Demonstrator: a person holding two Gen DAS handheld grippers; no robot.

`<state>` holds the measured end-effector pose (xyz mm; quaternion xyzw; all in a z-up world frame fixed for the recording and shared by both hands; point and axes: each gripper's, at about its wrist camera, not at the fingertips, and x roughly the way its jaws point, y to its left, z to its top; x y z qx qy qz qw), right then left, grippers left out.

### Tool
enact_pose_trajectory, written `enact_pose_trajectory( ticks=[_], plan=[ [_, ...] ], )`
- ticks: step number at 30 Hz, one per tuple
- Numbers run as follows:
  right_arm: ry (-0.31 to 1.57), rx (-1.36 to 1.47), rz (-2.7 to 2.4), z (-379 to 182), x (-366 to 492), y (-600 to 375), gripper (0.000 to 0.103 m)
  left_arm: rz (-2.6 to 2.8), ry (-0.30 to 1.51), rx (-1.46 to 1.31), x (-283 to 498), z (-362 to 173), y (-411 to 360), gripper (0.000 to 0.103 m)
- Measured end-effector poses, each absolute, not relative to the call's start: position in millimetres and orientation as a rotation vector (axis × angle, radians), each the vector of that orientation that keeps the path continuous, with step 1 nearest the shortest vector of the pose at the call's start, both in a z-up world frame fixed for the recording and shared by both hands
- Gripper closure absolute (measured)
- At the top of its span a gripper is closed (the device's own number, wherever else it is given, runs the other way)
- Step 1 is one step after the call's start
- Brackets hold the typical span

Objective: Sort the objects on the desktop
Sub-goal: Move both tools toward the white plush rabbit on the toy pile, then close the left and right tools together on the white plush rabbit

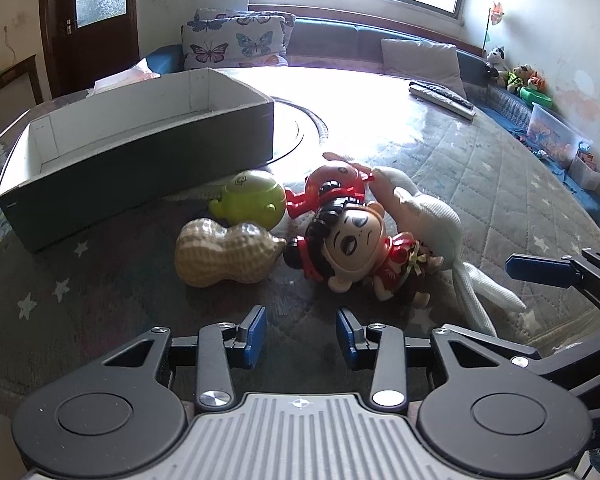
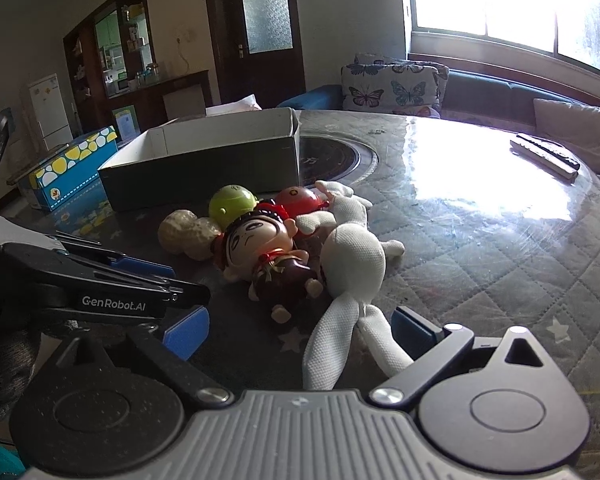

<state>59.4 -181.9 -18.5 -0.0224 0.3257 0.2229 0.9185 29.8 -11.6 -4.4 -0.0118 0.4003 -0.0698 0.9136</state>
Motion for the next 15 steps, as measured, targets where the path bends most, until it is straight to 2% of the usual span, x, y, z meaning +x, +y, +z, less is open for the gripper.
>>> enact_pose_trajectory(
  ticks=[15],
  plan=[
    [0.648,0.021,0.414,-5.8,86.2,-198.9,0.012,-0.263,0.786,-0.102,59.7,27.0,-9.7,0.064]
  ],
)
